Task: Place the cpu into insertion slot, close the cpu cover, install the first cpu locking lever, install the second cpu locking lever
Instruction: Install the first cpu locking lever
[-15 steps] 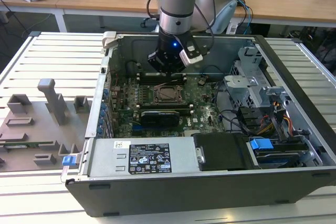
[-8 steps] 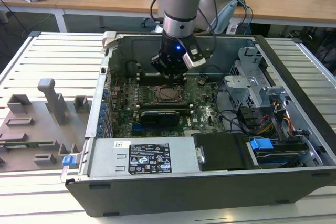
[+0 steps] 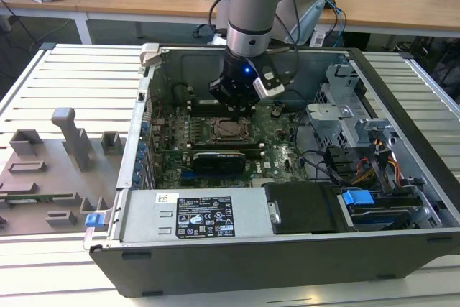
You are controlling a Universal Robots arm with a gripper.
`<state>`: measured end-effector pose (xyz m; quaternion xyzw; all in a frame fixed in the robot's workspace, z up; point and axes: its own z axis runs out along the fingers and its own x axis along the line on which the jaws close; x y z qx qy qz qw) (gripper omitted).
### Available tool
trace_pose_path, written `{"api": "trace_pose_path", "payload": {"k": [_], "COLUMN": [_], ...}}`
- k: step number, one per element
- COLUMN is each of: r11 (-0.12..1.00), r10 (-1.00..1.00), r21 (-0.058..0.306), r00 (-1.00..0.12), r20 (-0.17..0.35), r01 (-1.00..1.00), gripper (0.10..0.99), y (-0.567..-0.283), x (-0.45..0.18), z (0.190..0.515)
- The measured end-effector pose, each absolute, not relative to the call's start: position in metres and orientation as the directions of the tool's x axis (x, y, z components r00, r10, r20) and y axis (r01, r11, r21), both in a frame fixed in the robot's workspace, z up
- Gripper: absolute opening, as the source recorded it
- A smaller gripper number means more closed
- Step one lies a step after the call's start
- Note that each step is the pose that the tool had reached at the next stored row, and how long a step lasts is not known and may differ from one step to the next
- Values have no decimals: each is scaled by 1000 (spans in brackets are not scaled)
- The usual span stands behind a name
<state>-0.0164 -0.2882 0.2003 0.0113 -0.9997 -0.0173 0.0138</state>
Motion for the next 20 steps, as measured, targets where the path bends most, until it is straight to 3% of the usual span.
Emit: {"api": "trace_pose_path", "payload": {"k": [11, 20], "r11": [999, 1000], "r10": [-23, -23], "r21": [31, 19], "r00": [-999, -999], "r20": [26, 26], "r01": [-22, -22], "gripper": [106, 106], "y": [-289, -321], "x": [-14, -15], "z": [221, 222]}}
